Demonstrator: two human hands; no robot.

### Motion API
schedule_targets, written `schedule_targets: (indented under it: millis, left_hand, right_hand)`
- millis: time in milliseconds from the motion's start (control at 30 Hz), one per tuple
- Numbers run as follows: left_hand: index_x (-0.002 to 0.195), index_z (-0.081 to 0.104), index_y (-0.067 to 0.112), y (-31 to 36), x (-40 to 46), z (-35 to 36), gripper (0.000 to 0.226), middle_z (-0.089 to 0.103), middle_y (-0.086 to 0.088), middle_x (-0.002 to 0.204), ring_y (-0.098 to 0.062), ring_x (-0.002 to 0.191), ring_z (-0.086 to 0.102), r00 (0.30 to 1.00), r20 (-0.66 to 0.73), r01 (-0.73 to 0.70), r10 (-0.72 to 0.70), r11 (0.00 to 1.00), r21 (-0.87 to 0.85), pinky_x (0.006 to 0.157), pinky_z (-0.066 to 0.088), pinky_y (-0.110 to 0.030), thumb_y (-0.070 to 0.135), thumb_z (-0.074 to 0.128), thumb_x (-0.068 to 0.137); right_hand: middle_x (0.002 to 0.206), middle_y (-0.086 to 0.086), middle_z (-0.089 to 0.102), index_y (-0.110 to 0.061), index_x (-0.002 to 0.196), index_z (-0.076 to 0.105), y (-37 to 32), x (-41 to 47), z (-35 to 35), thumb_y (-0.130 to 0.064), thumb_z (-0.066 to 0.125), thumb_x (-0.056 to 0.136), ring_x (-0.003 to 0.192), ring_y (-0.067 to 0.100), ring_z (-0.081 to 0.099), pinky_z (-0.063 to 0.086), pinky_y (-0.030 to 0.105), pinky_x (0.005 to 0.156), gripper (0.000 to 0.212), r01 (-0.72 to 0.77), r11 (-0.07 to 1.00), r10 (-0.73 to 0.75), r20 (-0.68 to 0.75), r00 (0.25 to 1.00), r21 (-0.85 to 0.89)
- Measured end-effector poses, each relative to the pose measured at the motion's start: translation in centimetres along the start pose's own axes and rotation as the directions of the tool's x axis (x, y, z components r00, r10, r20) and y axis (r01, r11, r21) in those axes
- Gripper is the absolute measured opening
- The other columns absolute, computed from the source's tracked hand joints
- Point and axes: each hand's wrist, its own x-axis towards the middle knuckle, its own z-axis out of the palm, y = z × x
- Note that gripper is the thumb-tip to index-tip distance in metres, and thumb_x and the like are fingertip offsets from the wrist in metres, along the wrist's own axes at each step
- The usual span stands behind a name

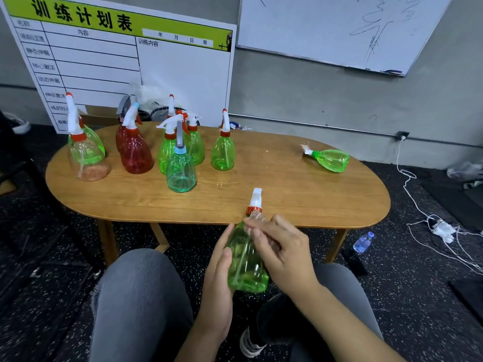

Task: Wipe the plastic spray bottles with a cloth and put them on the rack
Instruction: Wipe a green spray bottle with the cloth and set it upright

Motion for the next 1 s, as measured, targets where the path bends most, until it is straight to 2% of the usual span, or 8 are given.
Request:
schedule_targets:
  millis: [133,233,367,467,600,767,867,1000]
  left_hand:
    - [0.152,0.049,0.033,0.4,-0.1,0.0,0.050,0.071,-0.006,0.139,-0.027,0.129,0.067,1.000,-0.027,0.013,-0.015,0.997,-0.071,0.104,0.054,-0.042,0.038,0.040,0.103]
    - [0.153,0.050,0.031,0.7,-0.3,0.2,0.051,0.070,-0.012,0.140,-0.032,0.128,0.067,1.000,-0.022,0.012,-0.014,0.995,-0.103,0.106,0.052,-0.044,0.036,0.041,0.103]
    - [0.152,0.051,0.033,0.6,-0.1,0.1,0.044,0.070,-0.006,0.140,-0.029,0.131,0.066,0.999,-0.036,-0.008,0.006,0.999,-0.038,0.108,0.049,-0.050,0.040,0.045,0.109]
    - [0.151,0.052,0.036,0.2,0.1,0.0,0.051,0.066,0.003,0.145,-0.021,0.134,0.064,0.999,-0.035,0.001,0.001,0.999,0.036,0.112,0.048,-0.056,0.045,0.042,0.102]
    - [0.151,0.052,0.038,-0.1,0.3,-0.2,0.051,0.065,0.004,0.147,-0.021,0.135,0.063,0.999,-0.051,0.014,-0.013,0.999,0.034,0.113,0.048,-0.059,0.048,0.044,0.101]
    - [0.154,0.048,0.032,0.1,0.2,-0.5,0.046,0.067,-0.002,0.144,-0.025,0.134,0.064,0.999,-0.054,0.001,-0.002,1.000,-0.012,0.110,0.049,-0.051,0.040,0.041,0.109]
    - [0.153,0.049,0.030,0.5,-0.1,-0.3,0.047,0.071,-0.010,0.138,-0.031,0.129,0.067,0.999,-0.043,0.002,-0.006,0.995,-0.096,0.104,0.053,-0.043,0.037,0.039,0.107]
    - [0.153,0.049,0.029,1.1,-0.4,0.1,0.050,0.071,-0.011,0.137,-0.031,0.126,0.069,1.000,-0.002,0.002,-0.002,0.993,-0.121,0.100,0.057,-0.037,0.037,0.038,0.105]
  right_hand:
    - [0.088,-0.008,0.054,-0.021,0.116,0.080,-0.7,-3.4,-0.1,-0.026,0.067,0.100,0.072,0.006,0.054,0.048,0.019,0.059,0.021,0.337,0.935,-0.323,0.127,0.938,-0.112]
    - [0.087,-0.006,0.050,-0.023,0.113,0.081,-0.6,-4.9,-0.4,-0.023,0.074,0.093,0.070,0.011,0.054,0.051,0.026,0.055,0.021,0.494,0.853,-0.455,0.221,0.862,-0.169]
    - [0.087,-0.008,0.051,-0.025,0.115,0.081,-0.3,-3.3,-0.9,-0.029,0.069,0.098,0.072,0.006,0.051,0.046,0.020,0.058,0.021,0.474,0.856,-0.438,0.200,0.877,-0.206]
    - [0.083,-0.016,0.049,-0.024,0.118,0.079,0.3,-0.2,-0.8,-0.036,0.059,0.104,0.067,-0.002,0.043,0.039,0.019,0.053,0.028,0.217,0.962,-0.210,0.057,0.976,-0.166]
    - [0.075,-0.009,0.055,-0.026,0.120,0.078,0.9,1.7,0.1,-0.044,0.053,0.104,0.061,0.004,0.049,0.045,0.031,0.047,0.035,0.016,0.994,-0.015,0.009,1.000,-0.109]
    - [0.089,-0.018,0.051,-0.017,0.116,0.080,-0.7,-1.5,0.6,-0.026,0.064,0.101,0.074,-0.007,0.044,0.041,0.011,0.063,0.024,0.218,0.968,-0.213,0.048,0.976,-0.126]
    - [0.086,-0.004,0.062,-0.022,0.116,0.081,-0.8,-4.3,0.3,-0.026,0.069,0.098,0.075,0.008,0.058,0.052,0.022,0.061,0.022,0.452,0.879,-0.423,0.192,0.886,-0.152]
    - [0.083,-0.005,0.055,-0.024,0.115,0.081,-0.9,-4.2,-0.6,-0.027,0.074,0.094,0.069,0.012,0.056,0.052,0.028,0.053,0.022,0.541,0.817,-0.492,0.248,0.835,-0.199]
